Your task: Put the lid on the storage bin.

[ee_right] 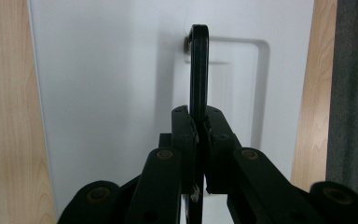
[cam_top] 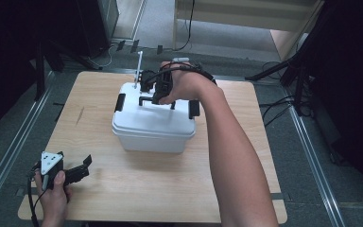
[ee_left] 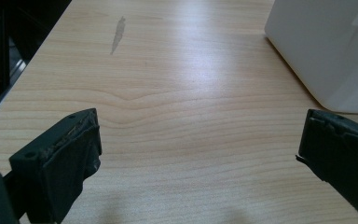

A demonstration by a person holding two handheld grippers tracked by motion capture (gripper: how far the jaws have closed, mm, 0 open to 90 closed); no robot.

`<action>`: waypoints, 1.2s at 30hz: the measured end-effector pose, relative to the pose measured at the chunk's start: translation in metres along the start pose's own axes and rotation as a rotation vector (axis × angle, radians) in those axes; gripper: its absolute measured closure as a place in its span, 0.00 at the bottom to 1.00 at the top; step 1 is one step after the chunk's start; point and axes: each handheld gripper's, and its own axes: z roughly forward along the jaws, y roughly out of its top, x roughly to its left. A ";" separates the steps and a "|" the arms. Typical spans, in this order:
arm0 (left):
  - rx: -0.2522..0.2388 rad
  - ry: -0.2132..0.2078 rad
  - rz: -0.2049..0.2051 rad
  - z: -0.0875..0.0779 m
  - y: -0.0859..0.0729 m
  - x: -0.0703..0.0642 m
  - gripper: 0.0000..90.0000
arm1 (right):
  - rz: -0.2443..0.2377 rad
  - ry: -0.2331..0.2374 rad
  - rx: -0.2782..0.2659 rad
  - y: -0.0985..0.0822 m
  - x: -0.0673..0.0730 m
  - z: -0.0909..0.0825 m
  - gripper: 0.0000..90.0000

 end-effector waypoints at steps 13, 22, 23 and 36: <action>0.003 0.001 0.006 0.001 0.000 0.000 0.00 | -0.007 0.012 0.012 0.007 -0.002 0.015 0.95; 0.000 -0.002 0.002 0.001 0.000 0.000 0.00 | -0.003 0.016 0.030 0.011 -0.003 0.023 0.95; 0.001 -0.002 0.002 0.001 0.000 0.000 0.00 | -0.003 0.016 0.030 0.011 -0.003 0.023 0.95; 0.002 -0.005 0.010 0.000 0.000 0.000 0.00 | 0.001 0.009 0.009 0.010 0.000 0.030 0.95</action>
